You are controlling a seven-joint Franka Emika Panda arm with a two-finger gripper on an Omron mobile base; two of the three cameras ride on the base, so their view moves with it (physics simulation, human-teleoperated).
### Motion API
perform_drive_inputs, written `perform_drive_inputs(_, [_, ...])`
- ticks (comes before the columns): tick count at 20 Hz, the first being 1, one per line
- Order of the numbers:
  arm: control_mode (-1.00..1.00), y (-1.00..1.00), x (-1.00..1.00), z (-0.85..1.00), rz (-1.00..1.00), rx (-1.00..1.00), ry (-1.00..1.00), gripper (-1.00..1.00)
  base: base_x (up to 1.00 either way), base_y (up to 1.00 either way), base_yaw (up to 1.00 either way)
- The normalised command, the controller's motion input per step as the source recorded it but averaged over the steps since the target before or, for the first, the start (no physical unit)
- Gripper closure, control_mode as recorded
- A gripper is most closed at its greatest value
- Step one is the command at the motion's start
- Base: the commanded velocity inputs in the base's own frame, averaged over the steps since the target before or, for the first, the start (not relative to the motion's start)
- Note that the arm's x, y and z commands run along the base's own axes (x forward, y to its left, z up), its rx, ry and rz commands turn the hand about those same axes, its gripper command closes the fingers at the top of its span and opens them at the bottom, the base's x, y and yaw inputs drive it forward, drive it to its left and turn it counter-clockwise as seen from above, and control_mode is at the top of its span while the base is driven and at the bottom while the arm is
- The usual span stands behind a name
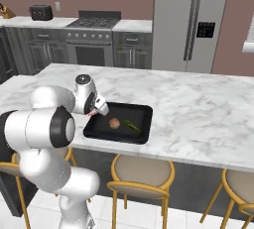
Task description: Create a steak meal by picking up the steak and asparagus from the tray and placing them on the plate. Leave the onion on the tray.
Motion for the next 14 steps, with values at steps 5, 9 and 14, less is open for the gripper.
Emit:
perform_drive_inputs(5, [-1.00, 0.79, -0.01, 0.40, 0.15, -0.03, 0.02, 1.00, 0.00, 0.00, 0.00])
perform_drive_inputs(9, [-1.00, 0.97, 0.00, 0.30, 0.14, -0.07, 0.11, 1.00, 0.00, 0.00, 0.00])
perform_drive_inputs(14, [-1.00, 1.00, -0.02, 0.03, 0.16, -0.13, 0.18, 1.00, 0.00, 0.00, 0.00])
